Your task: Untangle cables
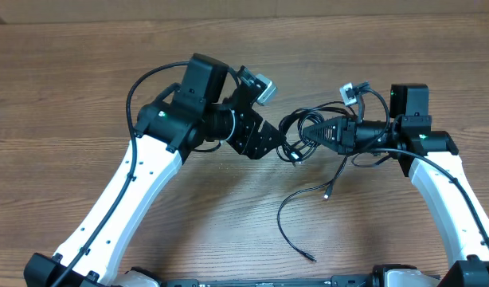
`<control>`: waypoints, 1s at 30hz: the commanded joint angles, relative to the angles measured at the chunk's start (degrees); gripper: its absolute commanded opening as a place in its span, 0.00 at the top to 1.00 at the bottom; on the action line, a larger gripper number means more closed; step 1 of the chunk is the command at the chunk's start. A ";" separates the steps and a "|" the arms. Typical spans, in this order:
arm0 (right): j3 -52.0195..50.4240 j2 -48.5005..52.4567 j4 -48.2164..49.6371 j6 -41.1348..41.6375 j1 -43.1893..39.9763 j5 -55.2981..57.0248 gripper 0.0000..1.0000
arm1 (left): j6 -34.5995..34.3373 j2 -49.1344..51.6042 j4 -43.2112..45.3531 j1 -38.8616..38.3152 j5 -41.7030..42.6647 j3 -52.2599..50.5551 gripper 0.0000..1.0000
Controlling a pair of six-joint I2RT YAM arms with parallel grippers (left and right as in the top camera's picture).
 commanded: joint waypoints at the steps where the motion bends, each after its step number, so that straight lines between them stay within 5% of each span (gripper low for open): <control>1: 0.94 -0.37 2.95 5.42 0.22 -0.13 0.96 | 1.81 0.48 -0.26 -0.83 -6.03 0.61 0.21; 12: 0.94 -0.37 29.42 32.94 0.22 -0.13 0.96 | -4.17 0.48 4.50 -0.28 -14.60 0.63 0.24; 19: 1.29 -0.37 42.32 49.11 0.22 -0.52 0.96 | -5.49 0.48 9.27 2.64 -4.92 0.63 0.24; 25: 8.35 -0.37 36.74 50.34 0.22 1.49 0.96 | -7.43 0.48 12.98 8.44 10.08 0.63 0.32; 30: 16.65 -0.37 7.80 37.05 0.61 16.39 0.96 | -7.58 0.48 12.81 10.80 11.67 0.63 0.33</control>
